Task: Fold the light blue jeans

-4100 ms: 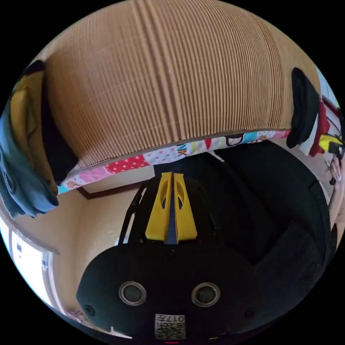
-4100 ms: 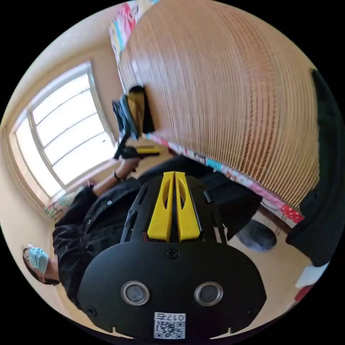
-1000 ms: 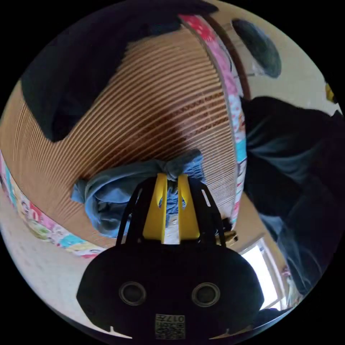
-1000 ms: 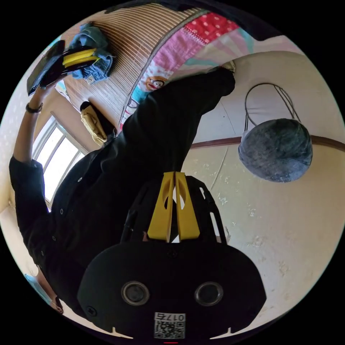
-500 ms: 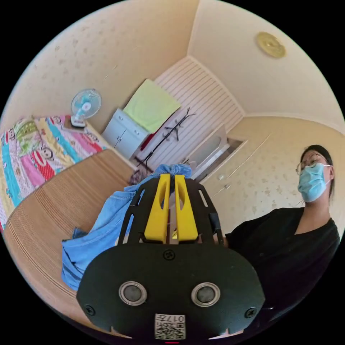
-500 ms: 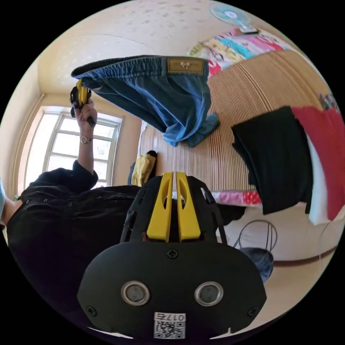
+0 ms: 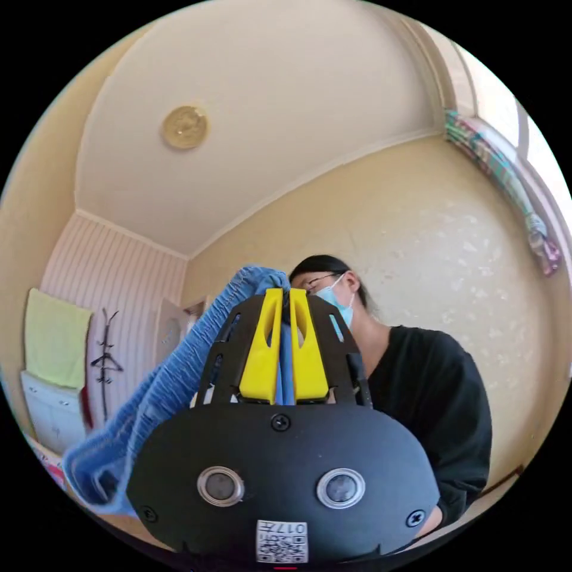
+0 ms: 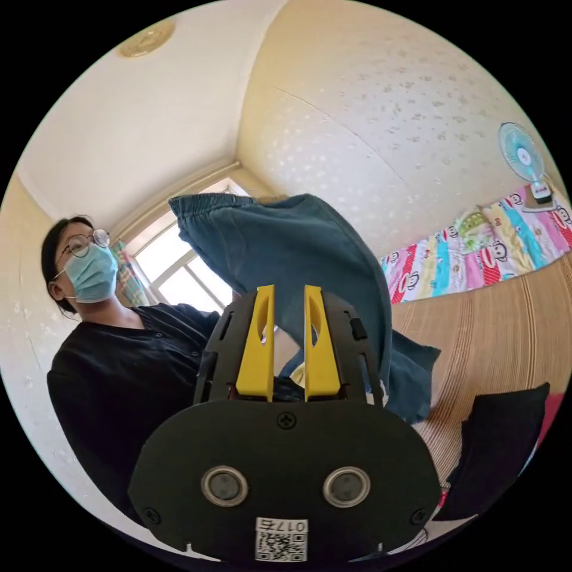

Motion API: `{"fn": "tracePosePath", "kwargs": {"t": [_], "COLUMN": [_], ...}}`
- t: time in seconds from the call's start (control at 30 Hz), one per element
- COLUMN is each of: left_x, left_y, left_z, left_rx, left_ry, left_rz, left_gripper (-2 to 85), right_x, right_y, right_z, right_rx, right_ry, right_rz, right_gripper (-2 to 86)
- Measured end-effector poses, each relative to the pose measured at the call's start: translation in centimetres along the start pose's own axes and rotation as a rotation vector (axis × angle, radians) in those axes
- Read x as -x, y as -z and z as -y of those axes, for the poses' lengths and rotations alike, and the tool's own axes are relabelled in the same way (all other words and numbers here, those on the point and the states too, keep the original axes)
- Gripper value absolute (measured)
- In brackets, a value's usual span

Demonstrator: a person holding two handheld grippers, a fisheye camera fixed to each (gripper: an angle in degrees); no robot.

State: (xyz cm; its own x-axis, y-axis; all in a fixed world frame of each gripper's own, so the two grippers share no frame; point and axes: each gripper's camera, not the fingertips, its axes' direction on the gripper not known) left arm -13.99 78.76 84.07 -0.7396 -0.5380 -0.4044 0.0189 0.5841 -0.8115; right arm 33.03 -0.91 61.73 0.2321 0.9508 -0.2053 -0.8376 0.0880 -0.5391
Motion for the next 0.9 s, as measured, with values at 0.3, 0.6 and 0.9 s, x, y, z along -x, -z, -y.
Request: {"fn": "tracePosePath", "kwargs": {"t": [0.3, 0.6, 0.9], "left_x": [0.6, 0.4, 1.9], "left_y": [-1.3, -5.4, -9.4], "left_z": [-6.2, -9.1, -11.3], "left_rx": [-0.36, -0.383, -0.366], "left_ry": [0.153, 0.294, 0.428], "left_rz": [-0.583, -0.699, -0.755], "left_gripper": [-0.5, -0.4, -0.6], "right_x": [-1.6, -5.4, -8.3], "right_y": [-10.6, -18.5, -29.8], "right_z": [-0.8, -1.5, -3.4], "right_rx": [0.185, 0.117, 0.362], "right_ry": [-0.086, -0.125, -0.167], "right_rz": [0.33, 0.628, 0.997], "right_gripper": [12.0, 19.2, 18.7]}}
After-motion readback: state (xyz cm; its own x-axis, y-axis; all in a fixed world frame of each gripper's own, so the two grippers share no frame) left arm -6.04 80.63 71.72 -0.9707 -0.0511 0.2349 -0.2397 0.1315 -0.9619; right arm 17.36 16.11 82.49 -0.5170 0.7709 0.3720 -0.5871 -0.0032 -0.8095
